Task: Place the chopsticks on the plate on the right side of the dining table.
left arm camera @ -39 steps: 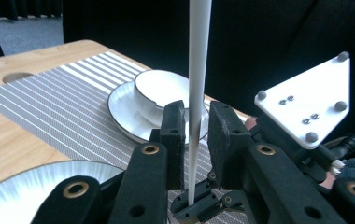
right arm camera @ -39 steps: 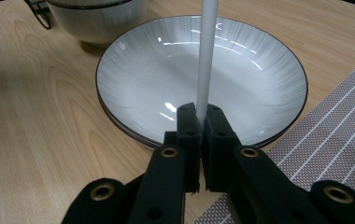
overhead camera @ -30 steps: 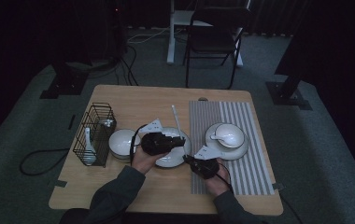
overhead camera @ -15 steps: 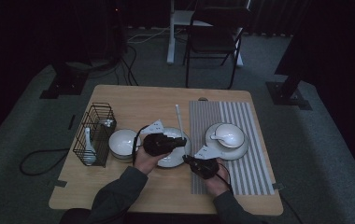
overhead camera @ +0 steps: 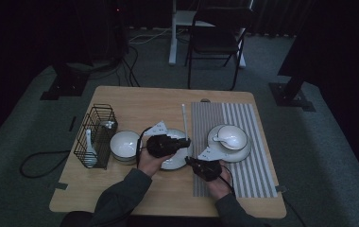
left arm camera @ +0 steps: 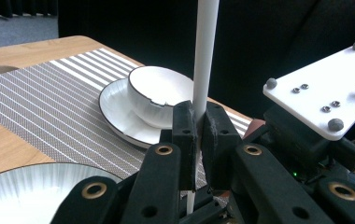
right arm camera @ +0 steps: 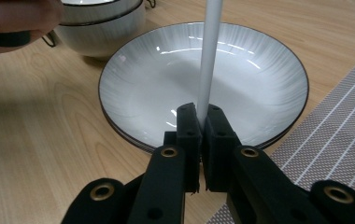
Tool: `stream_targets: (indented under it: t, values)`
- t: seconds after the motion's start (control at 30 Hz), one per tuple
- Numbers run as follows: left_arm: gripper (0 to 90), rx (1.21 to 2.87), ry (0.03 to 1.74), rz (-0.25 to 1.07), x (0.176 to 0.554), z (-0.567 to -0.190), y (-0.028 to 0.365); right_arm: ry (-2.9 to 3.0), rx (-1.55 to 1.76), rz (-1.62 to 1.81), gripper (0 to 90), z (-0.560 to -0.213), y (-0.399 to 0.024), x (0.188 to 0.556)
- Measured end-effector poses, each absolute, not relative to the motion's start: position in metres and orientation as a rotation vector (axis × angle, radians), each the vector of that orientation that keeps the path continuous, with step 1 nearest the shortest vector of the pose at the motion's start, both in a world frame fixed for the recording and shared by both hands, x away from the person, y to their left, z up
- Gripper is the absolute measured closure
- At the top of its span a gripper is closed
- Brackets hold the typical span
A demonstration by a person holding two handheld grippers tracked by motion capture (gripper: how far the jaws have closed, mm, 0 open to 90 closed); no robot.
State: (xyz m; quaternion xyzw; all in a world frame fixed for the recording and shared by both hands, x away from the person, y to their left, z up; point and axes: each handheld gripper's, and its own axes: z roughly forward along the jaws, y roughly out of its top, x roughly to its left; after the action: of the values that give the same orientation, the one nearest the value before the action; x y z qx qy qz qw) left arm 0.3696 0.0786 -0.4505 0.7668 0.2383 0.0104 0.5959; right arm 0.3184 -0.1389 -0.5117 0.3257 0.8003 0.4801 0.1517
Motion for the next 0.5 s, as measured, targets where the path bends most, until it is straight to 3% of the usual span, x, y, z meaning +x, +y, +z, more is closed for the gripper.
stream_targets:
  t: [0.27, 0.3, 0.37, 0.5]
  values:
    - [85.3, 1.777, 0.548, 0.037, 0.3679, -0.4491, 0.0773, 2.307, 0.927, 1.377, 86.1, -0.5122, -0.1375, 0.3175]
    - [85.5, 1.781, 0.55, 0.044, 0.3679, -0.4485, 0.077, 2.322, 0.905, 1.385, 77.3, -0.5118, -0.1373, 0.3169]
    - [85.6, 1.784, 0.559, 0.058, 0.368, -0.4477, 0.0767, 2.325, 0.873, 1.38, 70.9, -0.5109, -0.1359, 0.3143]
    - [85.7, 1.79, 0.566, 0.07, 0.3686, -0.4477, 0.0759, 2.326, 0.836, 1.364, 66.6, -0.51, -0.1326, 0.3104]
